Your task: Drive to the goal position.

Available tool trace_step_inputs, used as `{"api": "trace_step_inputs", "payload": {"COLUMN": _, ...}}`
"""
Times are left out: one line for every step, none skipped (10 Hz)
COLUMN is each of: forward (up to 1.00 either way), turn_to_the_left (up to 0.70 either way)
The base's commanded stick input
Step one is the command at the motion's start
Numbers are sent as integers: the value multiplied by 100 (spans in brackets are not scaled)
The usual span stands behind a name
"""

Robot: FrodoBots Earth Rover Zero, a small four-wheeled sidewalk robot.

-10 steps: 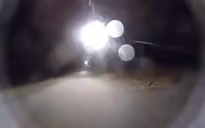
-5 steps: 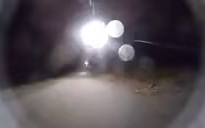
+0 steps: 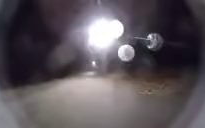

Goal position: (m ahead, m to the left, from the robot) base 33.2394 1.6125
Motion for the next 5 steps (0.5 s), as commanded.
{"api": "trace_step_inputs", "payload": {"forward": 70, "turn_to_the_left": 20}}
{"api": "trace_step_inputs", "payload": {"forward": 70, "turn_to_the_left": 20}}
{"api": "trace_step_inputs", "payload": {"forward": 70, "turn_to_the_left": 20}}
{"api": "trace_step_inputs", "payload": {"forward": 70, "turn_to_the_left": 20}}
{"api": "trace_step_inputs", "payload": {"forward": 70, "turn_to_the_left": 20}}
